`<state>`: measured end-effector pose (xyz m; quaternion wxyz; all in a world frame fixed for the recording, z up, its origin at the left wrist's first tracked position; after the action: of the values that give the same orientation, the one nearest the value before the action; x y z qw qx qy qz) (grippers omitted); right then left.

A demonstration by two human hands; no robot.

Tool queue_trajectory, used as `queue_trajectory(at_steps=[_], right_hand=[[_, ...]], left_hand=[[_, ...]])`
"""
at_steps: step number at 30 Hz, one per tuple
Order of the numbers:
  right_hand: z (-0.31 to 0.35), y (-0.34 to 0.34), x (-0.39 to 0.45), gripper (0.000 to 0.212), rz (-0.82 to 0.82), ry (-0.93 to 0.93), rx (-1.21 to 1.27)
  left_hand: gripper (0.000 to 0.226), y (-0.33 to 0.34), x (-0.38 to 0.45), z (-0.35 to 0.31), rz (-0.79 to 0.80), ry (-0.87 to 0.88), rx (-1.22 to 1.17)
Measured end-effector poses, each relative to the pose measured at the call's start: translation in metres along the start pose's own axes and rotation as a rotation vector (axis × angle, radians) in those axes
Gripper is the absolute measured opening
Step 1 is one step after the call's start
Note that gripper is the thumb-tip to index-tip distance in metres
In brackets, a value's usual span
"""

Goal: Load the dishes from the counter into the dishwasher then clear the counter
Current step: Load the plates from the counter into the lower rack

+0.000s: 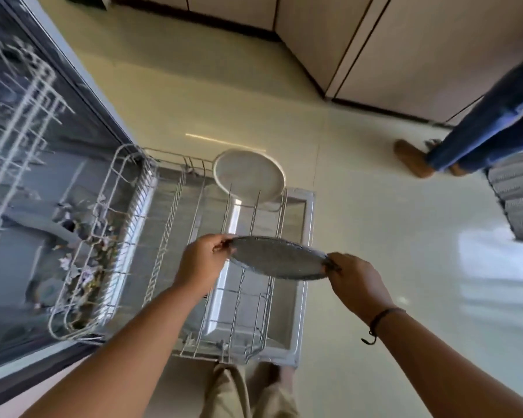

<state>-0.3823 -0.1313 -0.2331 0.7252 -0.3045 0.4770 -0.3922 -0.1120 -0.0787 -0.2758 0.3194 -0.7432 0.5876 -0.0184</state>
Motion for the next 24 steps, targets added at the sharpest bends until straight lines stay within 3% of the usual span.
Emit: queue_trajectory(at_steps=[7, 14, 24], right_hand=[[0.038, 0.005, 0.098, 0.017, -0.212, -0.170, 0.025], [0.059, 0.014, 0.195, 0.021, -0.222, -0.208, 0.012], [0.056, 0.040, 0.234, 0.020, -0.183, -0.237, -0.048]], left_hand=[[0.027, -0.026, 0.085, 0.014, -0.186, 0.060, 0.012], [0.029, -0.040, 0.165, 0.025, -0.154, 0.039, 0.176], [0.027, -0.042, 0.220, 0.029, -0.102, 0.083, 0.330]])
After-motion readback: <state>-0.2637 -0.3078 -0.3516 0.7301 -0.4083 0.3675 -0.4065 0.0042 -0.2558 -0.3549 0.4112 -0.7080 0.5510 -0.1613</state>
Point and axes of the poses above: each hand's wrist, its own x-axis towards the middle knuckle, its own y-axis out of the palm, z = x × y, the point moved 3 cm from there along x, towards the middle knuckle, and after that the axes turned 1 degree about z, right-handed, at the moved point
